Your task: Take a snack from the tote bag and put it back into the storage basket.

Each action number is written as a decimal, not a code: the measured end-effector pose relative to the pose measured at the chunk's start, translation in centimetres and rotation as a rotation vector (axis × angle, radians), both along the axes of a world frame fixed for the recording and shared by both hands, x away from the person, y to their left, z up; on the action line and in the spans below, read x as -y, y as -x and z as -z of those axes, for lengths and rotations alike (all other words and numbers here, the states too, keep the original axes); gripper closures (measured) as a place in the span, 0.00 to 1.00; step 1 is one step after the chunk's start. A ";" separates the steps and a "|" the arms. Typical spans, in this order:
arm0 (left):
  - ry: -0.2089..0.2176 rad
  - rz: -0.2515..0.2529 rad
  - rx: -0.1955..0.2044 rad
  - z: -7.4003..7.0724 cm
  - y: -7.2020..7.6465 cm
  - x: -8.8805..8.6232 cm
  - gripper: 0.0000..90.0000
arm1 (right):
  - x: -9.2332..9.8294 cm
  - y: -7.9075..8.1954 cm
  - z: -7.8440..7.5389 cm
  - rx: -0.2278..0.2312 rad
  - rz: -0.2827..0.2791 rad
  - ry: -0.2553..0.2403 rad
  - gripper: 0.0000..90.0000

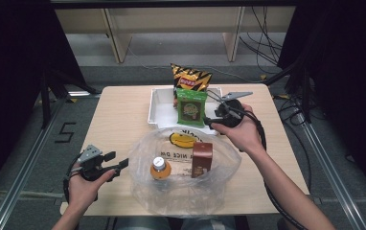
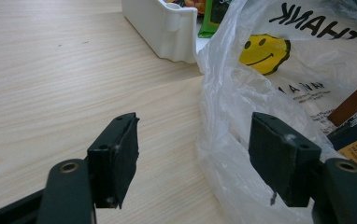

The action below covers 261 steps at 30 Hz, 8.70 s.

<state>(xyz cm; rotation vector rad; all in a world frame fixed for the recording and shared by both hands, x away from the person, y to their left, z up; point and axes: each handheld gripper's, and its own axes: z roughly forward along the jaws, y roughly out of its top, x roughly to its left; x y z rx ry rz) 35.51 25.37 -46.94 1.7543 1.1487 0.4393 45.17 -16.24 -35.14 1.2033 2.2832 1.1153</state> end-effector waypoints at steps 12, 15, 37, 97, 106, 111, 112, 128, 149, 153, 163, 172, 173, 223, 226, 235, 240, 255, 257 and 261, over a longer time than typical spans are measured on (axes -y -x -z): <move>0.003 0.000 0.002 0.0 0.0 0.1 0.37 | 0.2 2.1 -0.7 0.072 -0.017 -0.040 0.49; 0.007 -0.001 0.003 -0.1 0.0 0.0 0.37 | 0.3 2.7 -1.0 0.049 -0.025 -0.053 0.48; 0.008 0.000 -0.001 0.0 0.0 0.2 0.36 | -1.0 6.7 -1.4 0.079 -0.034 -0.122 0.37; 0.008 0.004 0.006 -0.1 0.0 0.2 0.37 | -3.7 11.2 2.5 0.043 0.066 -0.128 0.22; 0.007 0.004 0.009 -0.1 0.0 0.1 0.37 | -3.7 11.5 3.3 0.038 0.080 -0.093 0.20; 0.008 0.006 0.007 -0.1 -0.1 0.1 0.37 | -4.0 11.8 3.6 0.014 0.107 -0.091 0.21; 0.007 0.005 0.007 -0.1 0.0 0.1 0.37 | -3.8 11.7 3.7 0.038 0.098 -0.059 0.22; 0.007 0.004 0.009 -0.1 -0.1 0.0 0.36 | -3.4 11.5 3.7 0.081 0.056 -0.043 0.36; 0.007 0.005 0.008 -0.1 -0.1 0.1 0.37 | -3.0 11.0 3.9 0.085 0.062 -0.043 0.42; 0.007 0.006 0.007 -0.1 -0.1 0.1 0.37 | -3.0 11.0 3.7 0.092 0.069 -0.058 0.42; 0.008 0.005 0.010 -0.1 -0.1 0.1 0.37 | -2.6 10.8 2.1 0.107 0.051 -0.084 0.43; 0.007 0.005 0.012 -0.1 -0.1 0.0 0.37 | -2.2 10.2 0.9 0.122 0.047 -0.105 0.43; 0.007 0.005 0.012 -0.1 -0.1 0.0 0.37 | -2.2 10.2 0.9 0.119 0.056 -0.117 0.43; 0.014 -0.001 0.009 -0.1 -0.2 0.0 0.37 | -1.0 8.3 -3.4 0.197 0.068 -0.188 0.43; 0.013 0.000 0.009 -0.1 -0.2 0.0 0.37 | -1.0 8.2 -3.8 0.203 0.073 -0.193 0.43; 0.014 0.000 0.010 0.0 -0.3 -0.1 0.37 | -0.8 7.8 -4.6 0.209 0.071 -0.203 0.43; 0.015 0.001 0.010 0.0 -0.3 0.0 0.37 | -0.4 7.8 -5.0 0.220 0.080 -0.206 0.43; 0.017 0.003 0.012 -0.1 -0.2 0.0 0.37 | -0.4 7.8 -6.0 0.226 0.103 -0.208 0.43; 0.014 0.003 0.016 -0.1 -0.2 -0.1 0.37 | -0.3 7.7 -6.0 0.236 0.099 -0.204 0.43; 0.015 0.008 0.019 -0.2 -0.2 0.0 0.37 | -0.2 7.5 -6.0 0.245 0.098 -0.197 0.43</move>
